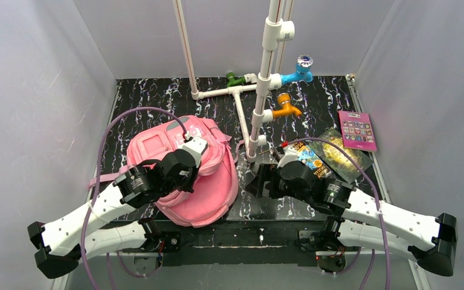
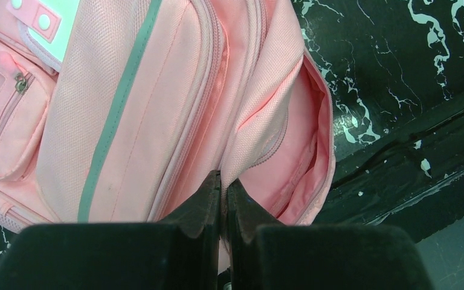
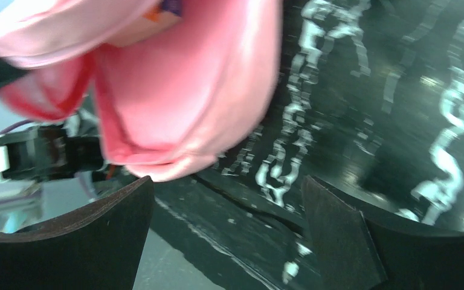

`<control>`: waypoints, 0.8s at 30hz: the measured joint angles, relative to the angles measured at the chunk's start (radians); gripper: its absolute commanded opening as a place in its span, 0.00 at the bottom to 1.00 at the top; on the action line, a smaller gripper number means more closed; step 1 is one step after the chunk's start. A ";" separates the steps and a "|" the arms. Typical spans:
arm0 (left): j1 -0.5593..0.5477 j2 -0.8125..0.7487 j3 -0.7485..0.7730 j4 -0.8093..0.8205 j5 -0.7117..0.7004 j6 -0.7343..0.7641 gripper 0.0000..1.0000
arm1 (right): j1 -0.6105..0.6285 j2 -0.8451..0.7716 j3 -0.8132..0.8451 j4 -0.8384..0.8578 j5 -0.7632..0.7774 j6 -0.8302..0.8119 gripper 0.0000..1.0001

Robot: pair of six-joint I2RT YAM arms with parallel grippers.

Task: Pack the student bag
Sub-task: Move the book to the center of the board.

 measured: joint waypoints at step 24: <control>0.001 0.047 -0.014 0.000 0.119 -0.123 0.00 | -1.069 0.581 0.310 -0.309 0.207 -0.368 0.98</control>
